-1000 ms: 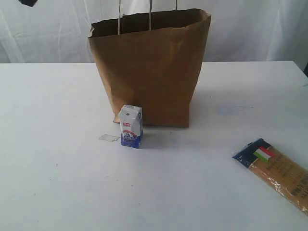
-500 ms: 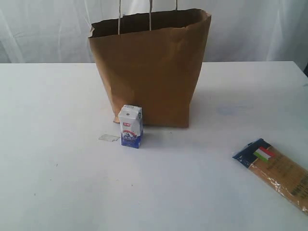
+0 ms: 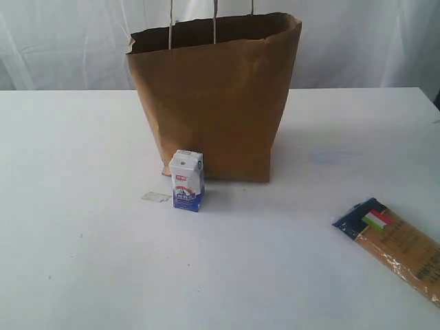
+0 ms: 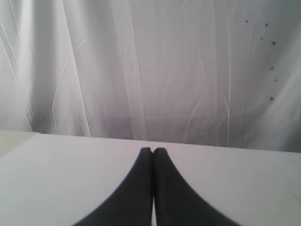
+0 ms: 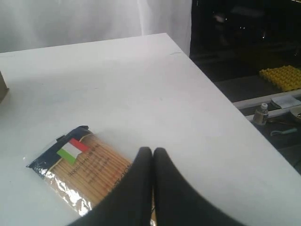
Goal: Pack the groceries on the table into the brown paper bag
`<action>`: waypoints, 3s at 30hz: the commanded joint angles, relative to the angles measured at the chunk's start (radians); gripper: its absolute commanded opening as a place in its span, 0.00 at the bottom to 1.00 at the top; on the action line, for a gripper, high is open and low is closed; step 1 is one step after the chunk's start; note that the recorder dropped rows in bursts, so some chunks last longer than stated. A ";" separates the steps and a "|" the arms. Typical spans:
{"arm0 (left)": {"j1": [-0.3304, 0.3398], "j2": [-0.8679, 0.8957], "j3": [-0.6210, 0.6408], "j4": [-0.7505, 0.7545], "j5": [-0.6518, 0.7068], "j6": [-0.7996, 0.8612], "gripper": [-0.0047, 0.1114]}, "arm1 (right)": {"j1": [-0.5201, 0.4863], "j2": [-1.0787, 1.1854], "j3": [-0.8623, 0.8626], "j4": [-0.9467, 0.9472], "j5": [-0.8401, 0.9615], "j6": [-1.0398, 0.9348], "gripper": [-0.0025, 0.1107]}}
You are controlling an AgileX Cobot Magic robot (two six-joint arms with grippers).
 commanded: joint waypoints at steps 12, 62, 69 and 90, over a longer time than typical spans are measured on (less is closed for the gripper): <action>0.001 -0.019 0.379 -0.012 -0.064 -0.162 0.04 | 0.062 -0.005 0.007 -0.009 -0.011 0.004 0.02; -0.148 -0.078 0.400 -0.061 0.062 -0.013 0.04 | 0.062 -0.004 -0.080 0.347 -1.413 0.550 0.02; -0.148 -0.078 0.400 -0.061 0.062 -0.013 0.04 | 0.062 0.171 -0.460 -0.392 -1.090 0.518 0.02; -0.148 -0.078 0.400 -0.061 0.062 -0.013 0.04 | 0.068 1.355 -0.540 -1.294 -1.005 1.247 0.02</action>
